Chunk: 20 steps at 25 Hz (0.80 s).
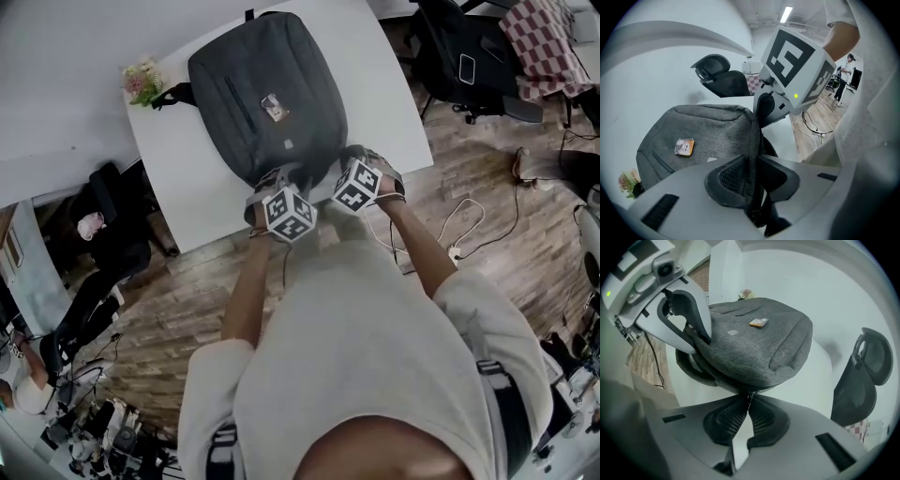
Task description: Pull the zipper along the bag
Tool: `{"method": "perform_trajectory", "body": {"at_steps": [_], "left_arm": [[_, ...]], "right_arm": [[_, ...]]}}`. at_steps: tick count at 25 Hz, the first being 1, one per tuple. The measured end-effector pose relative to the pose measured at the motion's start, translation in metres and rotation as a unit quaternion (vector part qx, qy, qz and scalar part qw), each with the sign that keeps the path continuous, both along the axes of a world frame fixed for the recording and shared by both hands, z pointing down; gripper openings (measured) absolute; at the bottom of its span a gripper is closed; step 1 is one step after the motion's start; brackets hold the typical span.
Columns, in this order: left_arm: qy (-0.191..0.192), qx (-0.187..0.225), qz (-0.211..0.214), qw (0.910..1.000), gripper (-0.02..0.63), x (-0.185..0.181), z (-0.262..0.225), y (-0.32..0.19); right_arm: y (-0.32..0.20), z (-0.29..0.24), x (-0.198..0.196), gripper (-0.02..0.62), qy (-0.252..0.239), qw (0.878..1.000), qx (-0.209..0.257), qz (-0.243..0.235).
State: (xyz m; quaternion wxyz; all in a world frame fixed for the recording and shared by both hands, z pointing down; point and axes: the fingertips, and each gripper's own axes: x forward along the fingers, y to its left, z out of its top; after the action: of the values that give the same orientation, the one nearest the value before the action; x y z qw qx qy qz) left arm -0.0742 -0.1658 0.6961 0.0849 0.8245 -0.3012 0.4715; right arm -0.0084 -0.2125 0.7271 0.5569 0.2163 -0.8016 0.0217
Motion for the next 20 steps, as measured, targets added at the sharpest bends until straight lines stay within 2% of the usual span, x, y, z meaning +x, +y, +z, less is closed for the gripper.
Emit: {"method": "perform_trajectory", "body": {"at_steps": [8, 11, 13, 15, 20], "left_arm": [[0.011, -0.001, 0.002, 0.9999, 0.092, 0.005, -0.001, 0.003], [0.018, 0.006, 0.011, 0.9998, 0.099, 0.007, -0.005, 0.005], [0.022, 0.016, 0.022, 0.9994, 0.148, 0.007, -0.009, 0.008], [0.011, 0.028, 0.035, 0.9989, 0.243, 0.001, -0.013, 0.013], [-0.018, 0.039, 0.053, 0.9977, 0.252, -0.044, -0.019, 0.03]], "right_arm": [[0.026, -0.001, -0.011, 0.023, -0.023, 0.998, -0.015, 0.061], [0.025, -0.003, -0.01, 0.02, -0.029, 0.998, -0.019, 0.055], [0.025, -0.003, -0.01, 0.02, -0.034, 0.998, -0.024, 0.052], [0.025, -0.003, -0.01, 0.02, -0.037, 0.998, -0.026, 0.052], [0.024, -0.001, -0.009, 0.02, -0.04, 0.997, -0.03, 0.05]]}}
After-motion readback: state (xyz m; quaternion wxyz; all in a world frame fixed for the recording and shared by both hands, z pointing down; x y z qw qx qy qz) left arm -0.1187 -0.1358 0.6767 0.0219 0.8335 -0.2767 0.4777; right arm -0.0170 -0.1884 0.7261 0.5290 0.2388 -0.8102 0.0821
